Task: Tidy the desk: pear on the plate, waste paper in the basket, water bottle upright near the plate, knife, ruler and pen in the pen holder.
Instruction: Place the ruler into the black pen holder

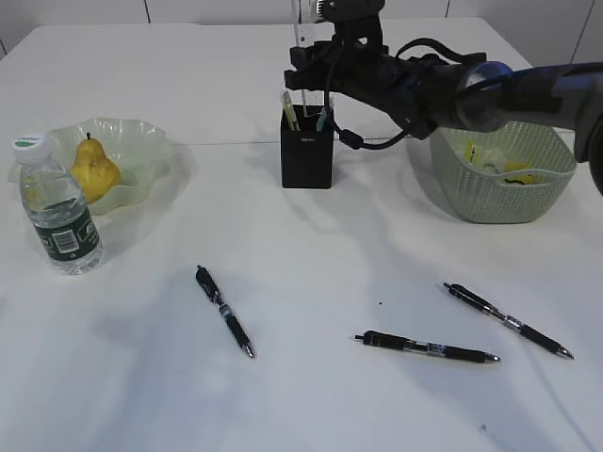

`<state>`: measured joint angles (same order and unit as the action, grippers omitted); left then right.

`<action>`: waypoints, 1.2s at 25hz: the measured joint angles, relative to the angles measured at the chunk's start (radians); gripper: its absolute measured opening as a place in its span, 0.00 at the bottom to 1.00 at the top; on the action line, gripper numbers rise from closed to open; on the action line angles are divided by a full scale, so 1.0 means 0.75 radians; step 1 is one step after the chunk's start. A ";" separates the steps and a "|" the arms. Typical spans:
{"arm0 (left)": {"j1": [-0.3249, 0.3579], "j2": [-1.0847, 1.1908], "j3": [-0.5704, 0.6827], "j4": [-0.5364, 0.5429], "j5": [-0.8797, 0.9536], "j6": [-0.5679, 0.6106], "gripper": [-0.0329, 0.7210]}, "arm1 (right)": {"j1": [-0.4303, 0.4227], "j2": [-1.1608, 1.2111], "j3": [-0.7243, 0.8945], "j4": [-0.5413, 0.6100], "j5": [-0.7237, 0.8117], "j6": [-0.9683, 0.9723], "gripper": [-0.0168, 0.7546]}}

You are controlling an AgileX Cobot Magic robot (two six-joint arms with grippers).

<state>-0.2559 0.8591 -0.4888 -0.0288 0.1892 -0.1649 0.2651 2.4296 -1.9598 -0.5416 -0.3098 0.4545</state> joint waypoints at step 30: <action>0.000 0.000 0.000 0.000 0.000 0.000 0.36 | 0.000 0.061 -0.059 0.011 0.146 0.090 0.42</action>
<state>-0.2559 0.8591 -0.4888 -0.0288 0.1892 -0.1649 0.2651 2.4754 -2.0039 -0.5332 -0.2000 0.5222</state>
